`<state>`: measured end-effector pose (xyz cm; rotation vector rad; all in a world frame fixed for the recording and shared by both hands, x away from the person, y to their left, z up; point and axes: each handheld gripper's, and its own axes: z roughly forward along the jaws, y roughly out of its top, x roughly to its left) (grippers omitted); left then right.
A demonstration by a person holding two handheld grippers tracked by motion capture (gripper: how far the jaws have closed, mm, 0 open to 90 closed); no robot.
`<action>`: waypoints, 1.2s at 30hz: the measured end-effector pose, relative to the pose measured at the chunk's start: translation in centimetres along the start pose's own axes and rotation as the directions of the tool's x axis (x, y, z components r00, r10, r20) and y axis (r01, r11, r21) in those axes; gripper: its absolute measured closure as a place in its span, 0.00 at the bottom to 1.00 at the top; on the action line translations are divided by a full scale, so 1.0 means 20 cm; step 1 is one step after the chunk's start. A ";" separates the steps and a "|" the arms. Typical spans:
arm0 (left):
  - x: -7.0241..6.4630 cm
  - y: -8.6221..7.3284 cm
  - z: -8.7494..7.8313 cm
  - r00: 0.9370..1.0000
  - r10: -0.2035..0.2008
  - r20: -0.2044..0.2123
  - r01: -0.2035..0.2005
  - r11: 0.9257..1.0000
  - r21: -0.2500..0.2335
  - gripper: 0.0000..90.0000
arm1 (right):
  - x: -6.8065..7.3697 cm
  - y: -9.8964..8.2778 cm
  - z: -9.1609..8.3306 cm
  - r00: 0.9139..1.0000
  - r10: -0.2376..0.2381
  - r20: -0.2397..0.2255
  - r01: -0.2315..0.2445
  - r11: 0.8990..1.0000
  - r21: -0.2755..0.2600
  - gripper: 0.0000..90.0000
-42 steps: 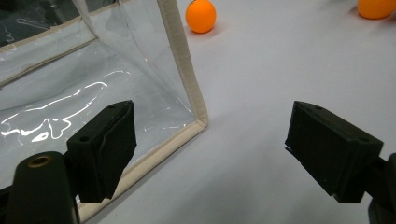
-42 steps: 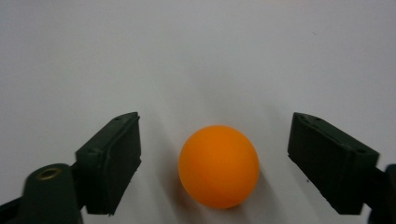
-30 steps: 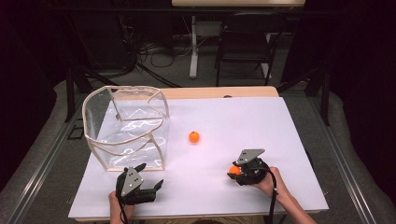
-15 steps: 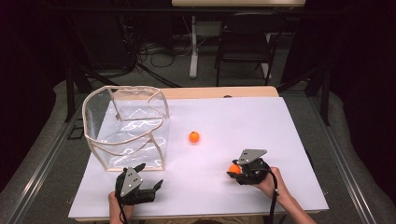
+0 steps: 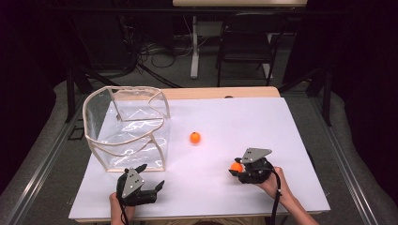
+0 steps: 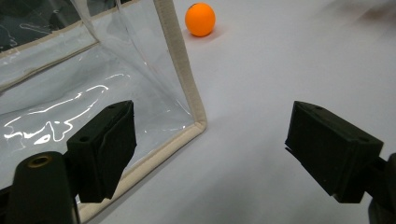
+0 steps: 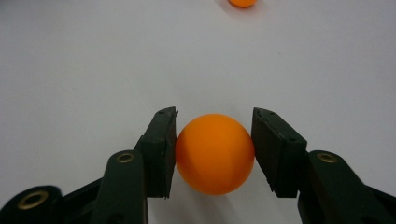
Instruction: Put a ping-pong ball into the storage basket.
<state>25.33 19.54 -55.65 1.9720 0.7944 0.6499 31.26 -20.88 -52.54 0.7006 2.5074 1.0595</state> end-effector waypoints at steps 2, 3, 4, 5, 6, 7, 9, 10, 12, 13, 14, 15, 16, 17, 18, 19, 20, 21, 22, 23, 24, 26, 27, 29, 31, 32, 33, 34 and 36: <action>0.00 0.00 0.00 1.000 -0.003 -0.002 0.003 1.000 0.000 0.18 | 0.00 0.01 0.00 1.000 -0.005 -0.001 0.005 1.000 -0.002 0.57; 0.00 0.00 0.00 1.000 -0.003 -0.005 0.003 1.000 -0.001 0.18 | 0.00 0.01 0.00 1.000 -0.002 -0.001 0.002 1.000 -0.002 0.57; 0.00 0.00 0.00 1.000 -0.004 -0.006 0.004 1.000 -0.002 0.18 | 0.00 0.02 0.00 1.000 -0.008 0.000 0.008 1.000 0.000 0.57; 0.01 0.00 0.00 1.000 -0.003 -0.006 0.003 1.000 0.000 0.18 | 0.00 0.02 0.00 1.000 -0.009 0.004 0.009 1.000 0.000 0.57; 0.01 0.00 0.00 1.000 -0.005 -0.006 0.005 1.000 0.001 0.18 | 0.00 0.02 0.00 1.000 -0.009 0.005 0.009 1.000 -0.004 0.57; 0.01 0.00 0.00 1.000 -0.006 -0.005 0.006 1.000 0.002 0.18 | -0.01 0.03 0.00 1.000 -0.008 0.006 0.008 1.000 -0.003 0.57; 0.01 0.00 0.00 1.000 -0.006 -0.004 0.006 1.000 0.005 0.18 | -0.01 0.03 0.00 1.000 -0.006 0.011 0.006 1.000 -0.006 0.57; 0.00 0.00 0.00 1.000 -0.006 -0.005 0.006 1.000 0.003 0.18 | -0.01 0.03 0.00 1.000 -0.007 0.013 0.007 1.000 -0.010 0.57; 0.00 0.00 0.00 1.000 -0.004 -0.005 0.004 1.000 -0.001 0.18 | -0.01 0.04 -0.01 1.000 -0.007 0.017 0.007 1.000 -0.018 0.57; 0.00 0.00 0.00 1.000 -0.004 -0.005 0.004 1.000 -0.002 0.18 | -0.01 0.05 -0.01 1.000 -0.009 0.017 0.009 1.000 -0.021 0.57; 0.00 0.00 0.00 1.000 0.000 -0.006 0.000 1.000 -0.002 0.18 | -0.01 0.05 -0.01 1.000 -0.009 0.019 0.009 1.000 -0.024 0.57; 0.00 0.00 0.00 1.000 0.000 -0.006 0.000 1.000 -0.002 0.18 | -0.02 0.06 -0.01 1.000 -0.014 0.019 0.015 1.000 -0.025 0.57; 0.00 0.00 0.00 1.000 -0.001 -0.007 0.001 1.000 0.000 0.18 | -0.02 0.07 -0.01 1.000 -0.014 0.021 0.015 1.000 -0.028 0.57; 0.01 0.00 0.00 1.000 -0.002 -0.007 0.002 1.000 0.000 0.18 | -0.02 0.08 -0.01 1.000 -0.016 0.021 0.017 0.999 -0.031 0.57; 0.01 0.00 0.00 1.000 -0.003 -0.007 0.003 1.000 0.000 0.18 | -0.02 0.08 -0.01 1.000 -0.018 0.023 0.018 0.999 -0.033 0.57; 0.01 0.00 0.00 1.000 -0.001 -0.006 0.001 1.000 0.000 0.18 | -0.02 0.09 0.00 1.000 -0.021 0.021 0.021 0.999 -0.036 0.57; 0.01 0.00 0.00 1.000 -0.004 -0.006 0.004 1.000 0.000 0.18 | -0.02 0.09 0.00 1.000 -0.021 0.022 0.022 0.999 -0.038 0.57; 0.01 0.00 0.00 1.000 -0.002 -0.007 0.002 1.000 0.000 0.18 | -0.02 0.10 0.00 1.000 -0.021 0.022 0.022 0.999 -0.040 0.57; 0.01 0.00 0.00 1.000 -0.003 -0.007 0.003 1.000 -0.001 0.18 | -0.02 0.10 0.00 1.000 -0.024 0.020 0.025 0.999 -0.040 0.57; 0.01 0.00 0.00 1.000 -0.003 -0.007 0.003 1.000 -0.001 0.18 | -0.02 0.11 0.01 0.999 -0.026 0.021 0.026 0.999 -0.042 0.57; 0.01 0.00 0.00 1.000 -0.001 -0.007 0.001 1.000 -0.002 0.18 | -0.02 0.11 0.01 1.000 -0.024 0.020 0.025 0.999 -0.041 0.57; 0.01 0.00 0.00 1.000 -0.004 -0.007 0.004 1.000 -0.001 0.18 | -0.02 0.11 0.01 0.999 -0.028 0.021 0.029 0.999 -0.042 0.57; 0.01 0.00 0.00 1.000 -0.004 -0.007 0.004 1.000 -0.001 0.18 | -0.02 0.12 0.01 0.999 -0.026 0.020 0.027 0.999 -0.039 0.57; 0.01 0.00 0.00 1.000 -0.003 -0.008 0.003 1.000 -0.003 0.18 | -0.02 0.12 0.02 1.000 -0.023 0.018 0.024 0.999 -0.038 0.57; 0.01 0.00 0.00 1.000 -0.007 -0.009 0.007 1.000 -0.002 0.18 | -0.02 0.12 0.02 1.000 -0.023 0.016 0.024 0.999 -0.041 0.57; 0.01 0.00 0.00 1.000 -0.007 -0.007 0.007 1.000 -0.001 0.18 | -0.02 0.12 0.02 1.000 -0.023 0.016 0.023 0.999 -0.041 0.57; 0.01 0.00 0.00 1.000 -0.007 -0.007 0.007 1.000 -0.002 0.18 | -0.02 0.12 0.02 1.000 -0.022 0.016 0.023 0.999 -0.043 0.57; 0.01 0.00 0.00 1.000 -0.007 -0.007 0.007 1.000 -0.002 0.18 | -0.03 0.12 0.02 1.000 -0.021 0.016 0.022 0.999 -0.043 0.57; 0.01 0.00 0.00 1.000 -0.008 -0.007 0.008 1.000 -0.004 0.18 | -0.03 0.12 0.02 1.000 -0.022 0.016 0.023 0.999 -0.043 0.57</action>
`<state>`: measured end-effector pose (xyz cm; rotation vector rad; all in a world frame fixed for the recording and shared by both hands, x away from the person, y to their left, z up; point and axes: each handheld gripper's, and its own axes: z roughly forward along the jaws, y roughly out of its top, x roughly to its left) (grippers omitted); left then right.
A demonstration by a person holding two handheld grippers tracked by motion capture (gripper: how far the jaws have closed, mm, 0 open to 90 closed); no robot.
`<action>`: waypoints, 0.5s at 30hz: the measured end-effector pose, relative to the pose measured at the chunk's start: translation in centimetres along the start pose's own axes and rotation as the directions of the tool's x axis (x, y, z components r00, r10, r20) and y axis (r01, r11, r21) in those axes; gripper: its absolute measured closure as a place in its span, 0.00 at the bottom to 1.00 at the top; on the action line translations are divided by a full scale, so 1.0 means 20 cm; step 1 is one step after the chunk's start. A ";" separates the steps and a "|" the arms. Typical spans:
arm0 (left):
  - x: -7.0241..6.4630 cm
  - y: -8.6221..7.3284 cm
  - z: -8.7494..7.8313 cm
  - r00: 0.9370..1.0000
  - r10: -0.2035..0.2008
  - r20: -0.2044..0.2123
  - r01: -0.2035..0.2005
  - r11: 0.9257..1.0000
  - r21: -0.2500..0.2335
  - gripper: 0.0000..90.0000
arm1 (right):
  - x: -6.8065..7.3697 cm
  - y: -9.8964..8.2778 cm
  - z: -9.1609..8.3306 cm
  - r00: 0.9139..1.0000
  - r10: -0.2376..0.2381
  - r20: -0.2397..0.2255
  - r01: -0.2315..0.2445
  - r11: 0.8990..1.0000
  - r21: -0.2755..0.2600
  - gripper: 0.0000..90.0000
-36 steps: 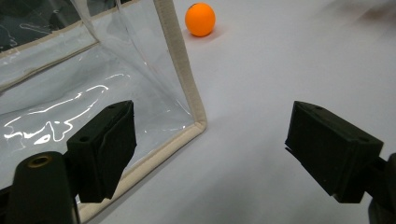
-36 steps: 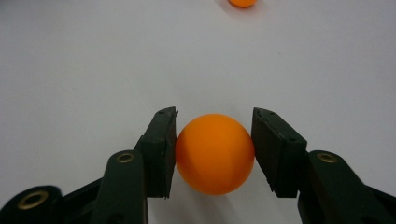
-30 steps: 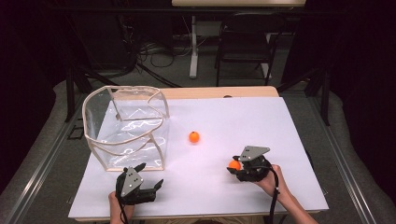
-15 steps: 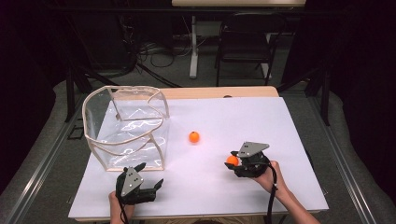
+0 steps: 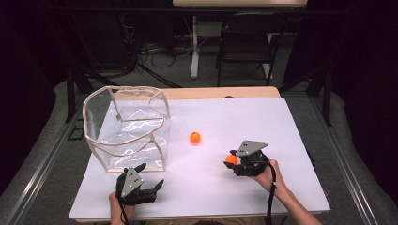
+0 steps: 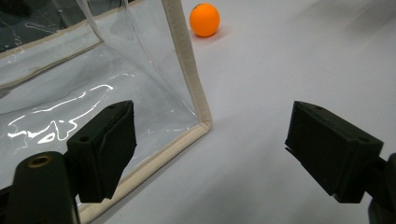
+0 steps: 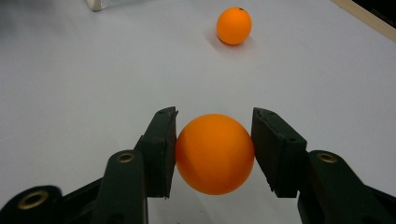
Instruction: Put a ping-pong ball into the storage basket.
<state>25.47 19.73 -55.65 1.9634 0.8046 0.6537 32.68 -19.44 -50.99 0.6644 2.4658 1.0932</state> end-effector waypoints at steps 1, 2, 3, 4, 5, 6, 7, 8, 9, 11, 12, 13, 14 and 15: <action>0.00 0.00 0.00 1.000 0.000 0.000 0.000 1.000 0.000 0.18 | 0.00 0.00 0.00 1.000 0.004 0.000 -0.004 1.000 0.002 0.57; 0.00 0.00 0.00 1.000 0.002 0.001 -0.002 1.000 0.000 0.18 | 0.00 0.00 0.00 1.000 0.000 0.000 0.000 1.000 0.002 0.57; 0.00 0.00 0.00 1.000 0.004 0.001 -0.004 1.000 0.000 0.18 | 0.00 0.00 0.00 1.000 0.001 -0.001 -0.001 1.000 0.002 0.57; 0.00 0.00 0.00 1.000 0.008 0.002 -0.008 1.000 0.001 0.18 | 0.00 0.01 0.00 1.000 0.003 -0.002 -0.003 1.000 0.002 0.57; 0.00 0.00 0.00 1.000 0.004 0.003 -0.004 1.000 0.000 0.18 | 0.00 0.01 0.01 1.000 -0.001 -0.002 0.001 1.000 0.003 0.57; 0.00 0.00 0.00 1.000 0.004 0.004 -0.004 1.000 0.002 0.18 | 0.00 0.01 0.01 1.000 0.000 -0.003 0.000 1.000 0.002 0.57; 0.00 0.00 0.00 1.000 0.007 0.005 -0.007 1.000 0.003 0.18 | 0.00 0.01 0.01 1.000 0.000 -0.002 0.000 1.000 0.000 0.57; 0.00 0.00 0.00 1.000 0.006 0.005 -0.006 1.000 0.003 0.18 | 0.00 0.01 0.01 1.000 0.000 -0.002 0.000 1.000 0.000 0.57; 0.00 0.00 0.00 1.000 0.002 0.005 -0.002 1.000 0.002 0.18 | 0.00 0.01 0.01 1.000 -0.001 -0.001 0.001 1.000 -0.002 0.57; 0.00 0.00 0.00 1.000 0.002 0.003 -0.002 1.000 -0.001 0.18 | 0.00 0.02 0.01 1.000 -0.002 -0.001 0.002 1.000 -0.005 0.57; 0.00 0.00 0.00 1.000 -0.001 0.002 0.001 1.000 -0.002 0.18 | 0.00 0.02 0.01 1.000 -0.002 0.000 0.002 1.000 -0.005 0.57; 0.00 0.00 0.00 1.000 -0.002 0.002 0.002 1.000 -0.003 0.18 | 0.00 0.02 0.01 1.000 -0.003 0.001 0.003 1.000 -0.007 0.57; 0.00 0.00 0.00 1.000 -0.001 0.001 0.001 1.000 -0.003 0.18 | 0.00 0.03 0.01 1.000 -0.004 0.001 0.004 1.000 -0.008 0.57; 0.00 0.00 0.00 1.000 -0.002 0.001 0.002 1.000 -0.003 0.18 | 0.00 0.03 0.02 1.000 -0.005 0.000 0.005 1.000 -0.010 0.57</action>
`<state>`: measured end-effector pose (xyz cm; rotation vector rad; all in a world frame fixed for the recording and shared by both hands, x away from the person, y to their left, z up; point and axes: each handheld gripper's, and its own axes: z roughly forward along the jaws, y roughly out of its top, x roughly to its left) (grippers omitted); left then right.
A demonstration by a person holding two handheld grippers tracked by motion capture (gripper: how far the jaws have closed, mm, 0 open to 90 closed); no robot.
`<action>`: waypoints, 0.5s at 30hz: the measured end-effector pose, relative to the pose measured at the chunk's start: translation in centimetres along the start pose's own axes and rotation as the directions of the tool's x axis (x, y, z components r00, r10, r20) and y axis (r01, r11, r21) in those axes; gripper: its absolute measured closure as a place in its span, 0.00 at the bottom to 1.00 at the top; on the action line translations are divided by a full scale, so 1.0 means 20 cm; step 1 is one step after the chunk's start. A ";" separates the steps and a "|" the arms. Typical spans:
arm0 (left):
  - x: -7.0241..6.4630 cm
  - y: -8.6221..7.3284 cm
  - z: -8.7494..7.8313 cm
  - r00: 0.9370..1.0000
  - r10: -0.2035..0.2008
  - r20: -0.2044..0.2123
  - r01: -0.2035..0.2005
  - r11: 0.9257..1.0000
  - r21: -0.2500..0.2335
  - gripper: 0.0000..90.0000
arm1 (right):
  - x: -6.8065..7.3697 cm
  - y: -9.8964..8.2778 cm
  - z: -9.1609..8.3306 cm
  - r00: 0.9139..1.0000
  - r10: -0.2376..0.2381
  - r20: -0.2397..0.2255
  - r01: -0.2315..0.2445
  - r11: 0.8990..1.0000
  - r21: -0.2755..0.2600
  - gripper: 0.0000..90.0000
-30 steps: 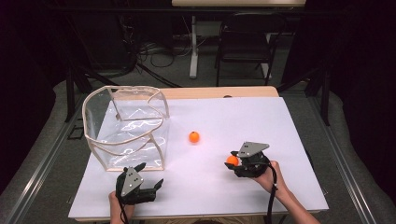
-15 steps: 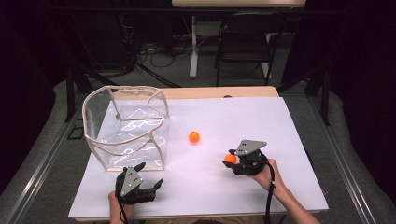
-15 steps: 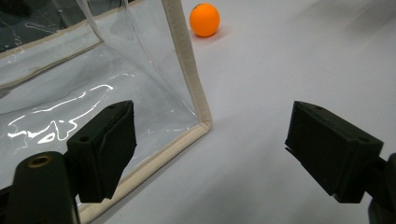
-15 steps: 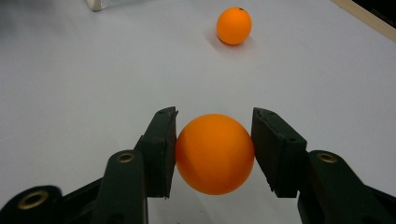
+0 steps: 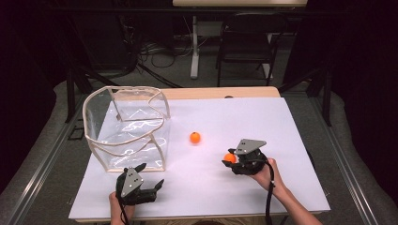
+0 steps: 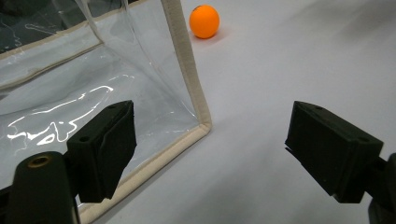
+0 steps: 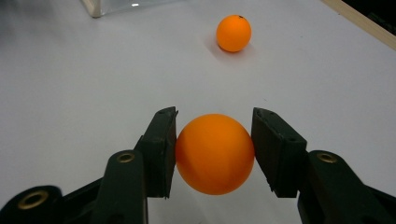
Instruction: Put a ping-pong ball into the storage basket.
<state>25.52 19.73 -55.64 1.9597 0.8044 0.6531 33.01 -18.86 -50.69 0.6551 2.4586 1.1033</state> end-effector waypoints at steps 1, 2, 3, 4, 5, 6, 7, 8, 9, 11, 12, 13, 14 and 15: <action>0.00 0.00 0.00 1.000 0.001 0.000 -0.001 1.000 0.001 0.18 | 0.00 0.00 0.00 1.000 -0.003 0.000 0.003 1.000 -0.002 0.57; 0.00 0.00 0.00 1.000 0.001 0.001 -0.001 1.000 0.002 0.18 | 0.00 0.01 0.00 1.000 -0.001 0.001 0.001 1.000 -0.004 0.57; 0.00 0.00 0.00 1.000 0.000 0.001 0.000 1.000 0.001 0.18 | 0.00 0.01 0.00 1.000 -0.001 0.001 0.001 1.000 -0.004 0.57; 0.00 0.00 0.00 1.000 0.001 0.001 -0.001 1.000 0.002 0.18 | 0.00 0.02 0.01 1.000 -0.006 0.001 0.006 1.000 -0.008 0.57; 0.00 0.00 0.00 1.000 0.002 0.001 -0.002 1.000 0.003 0.18 | 0.00 0.02 0.01 1.000 -0.008 0.002 0.008 1.000 -0.008 0.57; 0.00 0.00 0.00 1.000 0.001 0.001 -0.001 1.000 0.001 0.18 | 0.00 0.02 0.00 1.000 -0.008 0.003 0.008 1.000 -0.014 0.57; 0.00 0.00 0.00 1.000 0.003 0.001 -0.003 1.000 0.001 0.18 | 0.00 0.03 0.00 1.000 -0.011 0.004 0.011 1.000 -0.015 0.57; 0.00 0.00 0.00 1.000 0.003 0.000 -0.003 1.000 0.000 0.18 | -0.01 0.03 0.00 1.000 -0.010 0.007 0.010 1.000 -0.021 0.57; 0.00 0.00 0.00 1.000 0.002 0.000 -0.002 1.000 0.000 0.18 | -0.01 0.03 0.00 1.000 -0.006 0.005 0.006 1.000 -0.025 0.57; 0.00 0.00 0.00 1.000 -0.001 0.001 0.001 1.000 0.004 0.18 | -0.02 0.03 -0.01 1.000 -0.004 0.008 0.004 1.000 -0.029 0.57; 0.00 0.00 0.00 1.000 0.003 0.001 -0.003 1.000 0.006 0.18 | -0.02 0.03 -0.01 1.000 -0.002 0.008 0.003 1.000 -0.030 0.57; 0.00 0.00 0.01 1.000 0.004 0.004 -0.004 1.000 0.006 0.18 | -0.02 0.03 -0.01 1.000 -0.001 0.009 0.002 1.000 -0.030 0.57; 0.00 0.00 0.01 1.000 0.004 0.004 -0.004 1.000 0.005 0.18 | -0.02 0.03 -0.01 1.000 0.000 0.010 0.001 1.000 -0.030 0.57; 0.00 0.00 0.01 1.000 0.002 0.003 -0.002 1.000 0.005 0.18 | -0.03 0.03 -0.01 1.000 -0.001 0.012 0.001 1.000 -0.030 0.57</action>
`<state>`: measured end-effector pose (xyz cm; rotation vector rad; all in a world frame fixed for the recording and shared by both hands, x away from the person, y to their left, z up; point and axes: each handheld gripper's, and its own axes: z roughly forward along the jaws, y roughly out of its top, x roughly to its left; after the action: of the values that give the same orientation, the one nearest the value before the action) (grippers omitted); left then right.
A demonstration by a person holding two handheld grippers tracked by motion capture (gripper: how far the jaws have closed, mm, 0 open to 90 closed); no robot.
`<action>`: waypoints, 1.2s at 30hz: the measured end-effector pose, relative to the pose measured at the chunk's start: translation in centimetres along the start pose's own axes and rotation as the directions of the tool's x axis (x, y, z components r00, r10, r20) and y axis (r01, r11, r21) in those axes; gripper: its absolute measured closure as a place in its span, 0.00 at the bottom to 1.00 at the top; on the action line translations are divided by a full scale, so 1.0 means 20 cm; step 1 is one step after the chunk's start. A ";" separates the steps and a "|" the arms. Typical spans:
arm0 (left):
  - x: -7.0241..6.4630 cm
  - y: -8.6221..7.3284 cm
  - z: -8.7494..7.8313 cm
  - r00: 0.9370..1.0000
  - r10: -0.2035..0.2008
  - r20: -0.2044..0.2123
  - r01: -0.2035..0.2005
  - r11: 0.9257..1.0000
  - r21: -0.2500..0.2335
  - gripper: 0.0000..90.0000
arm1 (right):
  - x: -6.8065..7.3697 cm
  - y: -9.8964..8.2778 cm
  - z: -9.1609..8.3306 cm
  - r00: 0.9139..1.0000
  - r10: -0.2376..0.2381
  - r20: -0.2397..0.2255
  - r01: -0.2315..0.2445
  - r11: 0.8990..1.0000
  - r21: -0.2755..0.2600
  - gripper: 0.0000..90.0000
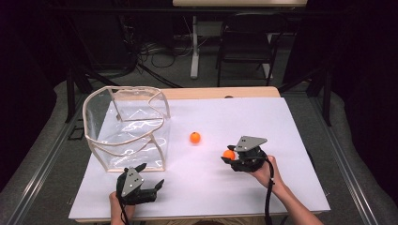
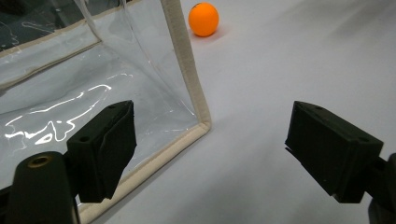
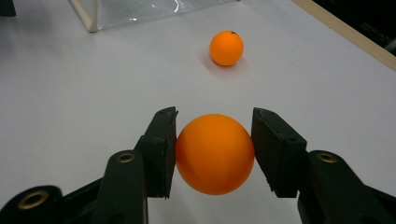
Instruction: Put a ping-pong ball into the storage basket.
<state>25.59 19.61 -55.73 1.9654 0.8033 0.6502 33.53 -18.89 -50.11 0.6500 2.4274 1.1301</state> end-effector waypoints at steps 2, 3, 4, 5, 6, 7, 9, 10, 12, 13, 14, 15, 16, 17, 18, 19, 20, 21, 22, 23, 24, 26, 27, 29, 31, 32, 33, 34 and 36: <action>0.00 0.00 0.00 1.000 0.006 0.000 -0.006 1.000 0.000 0.18 | 0.00 0.00 0.00 1.000 -0.001 0.001 0.001 1.000 0.000 0.57; 0.00 0.00 0.00 1.000 0.007 0.000 -0.007 1.000 -0.003 0.18 | -0.01 0.01 0.00 1.000 -0.002 0.001 0.002 1.000 -0.001 0.57; 0.00 0.00 0.00 1.000 0.004 -0.001 -0.004 1.000 -0.001 0.18 | -0.01 0.01 0.00 1.000 -0.003 0.001 0.003 1.000 -0.003 0.57; 0.01 0.00 0.00 1.000 0.005 -0.001 -0.005 1.000 -0.001 0.18 | -0.01 0.01 0.01 1.000 -0.006 0.001 0.006 1.000 -0.006 0.57; 0.01 0.00 0.00 1.000 0.000 -0.001 0.000 1.000 -0.002 0.18 | -0.01 0.01 0.01 1.000 -0.004 -0.001 0.004 1.000 -0.007 0.57; 0.01 0.00 0.00 1.000 -0.002 0.000 0.002 1.000 0.001 0.18 | -0.01 0.01 0.01 1.000 -0.005 0.000 0.005 1.000 -0.006 0.57; 0.00 0.00 0.00 1.000 0.000 0.001 0.000 1.000 0.000 0.18 | -0.01 0.02 0.01 1.000 -0.004 -0.001 0.004 1.000 -0.006 0.57; 0.00 0.00 0.00 1.000 0.002 0.000 -0.002 1.000 -0.001 0.18 | -0.01 0.02 0.01 1.000 -0.005 0.000 0.005 1.000 -0.008 0.57; 0.00 0.00 0.00 1.000 -0.001 0.001 0.001 1.000 -0.001 0.18 | -0.02 0.02 0.01 1.000 -0.004 -0.003 0.004 1.000 -0.011 0.57; 0.00 0.00 0.00 1.000 0.002 0.000 -0.002 1.000 0.000 0.18 | -0.02 0.03 0.01 1.000 -0.007 -0.002 0.007 1.000 -0.014 0.57; 0.00 0.00 0.00 1.000 0.002 0.000 -0.002 1.000 0.000 0.18 | -0.02 0.03 0.01 1.000 -0.005 -0.003 0.005 1.000 -0.016 0.57; 0.00 0.00 0.00 1.000 0.003 0.001 -0.003 1.000 0.000 0.18 | -0.02 0.04 0.01 1.000 -0.005 -0.002 0.005 1.000 -0.017 0.57; 0.00 0.00 0.00 1.000 0.004 0.000 -0.004 1.000 0.001 0.18 | -0.03 0.04 0.02 1.000 -0.005 -0.003 0.005 1.000 -0.020 0.57; 0.01 0.00 0.00 1.000 0.004 0.001 -0.004 1.000 -0.001 0.18 | -0.03 0.05 0.02 1.000 -0.004 -0.003 0.004 1.000 -0.022 0.57; 0.01 0.00 0.00 1.000 0.001 0.001 -0.001 1.000 -0.001 0.18 | -0.03 0.05 0.02 1.000 -0.007 -0.002 0.007 1.000 -0.026 0.57; 0.01 0.00 0.00 1.000 0.000 0.000 0.000 1.000 0.000 0.18 | -0.03 0.06 0.02 1.000 -0.006 -0.003 0.006 1.000 -0.026 0.57; 0.01 0.00 0.00 1.000 0.001 0.000 -0.001 1.000 -0.002 0.18 | -0.03 0.06 0.02 1.000 -0.006 -0.002 0.006 1.000 -0.028 0.57; 0.01 0.00 0.00 1.000 0.003 0.001 -0.003 1.000 -0.001 0.18 | -0.04 0.07 0.02 1.000 -0.006 -0.001 0.006 1.000 -0.031 0.57; 0.01 0.00 0.00 1.000 0.003 0.000 -0.003 1.000 -0.002 0.18 | -0.04 0.07 0.02 1.000 -0.006 -0.001 0.006 0.999 -0.032 0.57; 0.01 0.00 0.00 1.000 0.001 -0.001 -0.001 1.000 -0.002 0.18 | -0.04 0.07 0.03 1.000 -0.007 -0.003 0.007 0.999 -0.035 0.57; 0.01 0.00 0.00 1.000 0.003 -0.001 -0.003 1.000 -0.003 0.18 | -0.04 0.08 0.03 1.000 -0.007 -0.003 0.007 0.999 -0.036 0.57; 0.01 0.00 0.00 1.000 0.001 0.000 -0.001 1.000 -0.001 0.18 | -0.04 0.09 0.03 1.000 -0.009 -0.003 0.008 0.999 -0.041 0.57; 0.01 0.00 0.00 1.000 0.002 0.001 -0.002 1.000 0.000 0.18 | -0.04 0.09 0.03 1.000 -0.011 -0.004 0.011 0.999 -0.039 0.57; 0.01 0.00 0.01 1.000 0.004 0.003 -0.004 1.000 0.003 0.18 | -0.05 0.10 0.04 1.000 -0.012 -0.005 0.011 0.999 -0.042 0.57; 0.01 0.00 0.01 1.000 0.002 0.004 -0.002 1.000 0.002 0.18 | -0.05 0.10 0.05 1.000 -0.012 -0.006 0.012 0.999 -0.041 0.57; 0.01 0.00 0.01 1.000 0.003 0.003 -0.003 1.000 0.001 0.18 | -0.05 0.11 0.05 1.000 -0.011 -0.006 0.011 0.999 -0.044 0.57; 0.01 0.00 0.01 1.000 0.003 0.002 -0.003 1.000 0.001 0.18 | -0.05 0.11 0.05 1.000 -0.011 -0.007 0.010 0.999 -0.046 0.57; 0.01 0.00 0.01 1.000 0.001 0.002 -0.001 1.000 0.000 0.18 | -0.06 0.12 0.05 1.000 -0.011 -0.007 0.010 0.999 -0.046 0.57; 0.01 0.00 0.00 1.000 0.003 0.001 -0.003 1.000 0.001 0.18 | -0.06 0.12 0.06 1.000 -0.010 -0.007 0.009 0.999 -0.051 0.57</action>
<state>25.76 19.73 -55.80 1.9678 0.8007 0.6509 35.71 -17.45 -48.70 0.6186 2.3974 1.1881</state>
